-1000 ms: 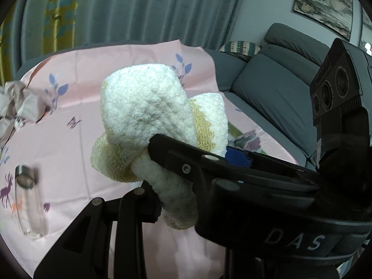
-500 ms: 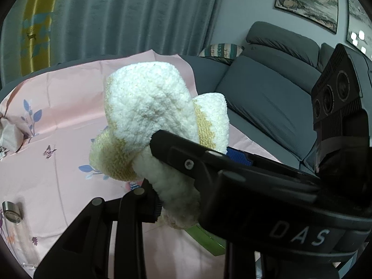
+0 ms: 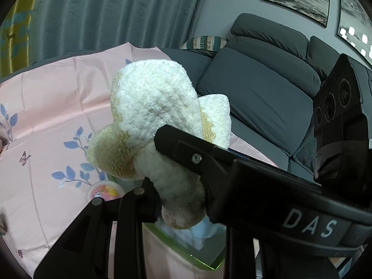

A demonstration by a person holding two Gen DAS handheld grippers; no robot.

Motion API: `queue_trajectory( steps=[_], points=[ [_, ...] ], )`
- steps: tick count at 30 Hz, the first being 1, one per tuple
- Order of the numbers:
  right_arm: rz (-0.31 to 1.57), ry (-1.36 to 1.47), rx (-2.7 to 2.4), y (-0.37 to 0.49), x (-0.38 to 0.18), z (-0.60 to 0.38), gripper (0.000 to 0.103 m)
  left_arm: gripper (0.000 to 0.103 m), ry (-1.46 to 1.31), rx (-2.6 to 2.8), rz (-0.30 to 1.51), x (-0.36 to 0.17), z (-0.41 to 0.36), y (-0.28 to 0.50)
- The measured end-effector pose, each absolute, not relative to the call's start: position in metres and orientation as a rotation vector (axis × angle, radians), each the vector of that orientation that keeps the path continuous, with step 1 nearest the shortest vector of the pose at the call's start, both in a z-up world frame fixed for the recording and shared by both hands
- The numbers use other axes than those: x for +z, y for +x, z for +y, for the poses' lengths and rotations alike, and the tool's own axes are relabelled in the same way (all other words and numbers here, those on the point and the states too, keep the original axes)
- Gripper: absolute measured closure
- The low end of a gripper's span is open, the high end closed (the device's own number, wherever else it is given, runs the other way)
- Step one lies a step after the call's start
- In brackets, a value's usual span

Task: Organize soft objects
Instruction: 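Carry the knitted cloth over the green-rimmed box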

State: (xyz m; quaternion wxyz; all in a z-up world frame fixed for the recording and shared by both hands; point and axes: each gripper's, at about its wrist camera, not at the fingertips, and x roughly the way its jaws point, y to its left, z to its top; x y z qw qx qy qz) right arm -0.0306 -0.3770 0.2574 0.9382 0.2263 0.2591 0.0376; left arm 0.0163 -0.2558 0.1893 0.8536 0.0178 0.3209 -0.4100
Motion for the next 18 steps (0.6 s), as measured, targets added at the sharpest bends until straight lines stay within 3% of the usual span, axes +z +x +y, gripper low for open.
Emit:
queue_trajectory(
  steps=[18],
  points=[
    [0.560, 0.563, -0.022, -0.024, 0.236, -0.428, 0.045, 0.078, 0.043, -0.948, 0.780, 0.162, -0.300, 0.034]
  ],
)
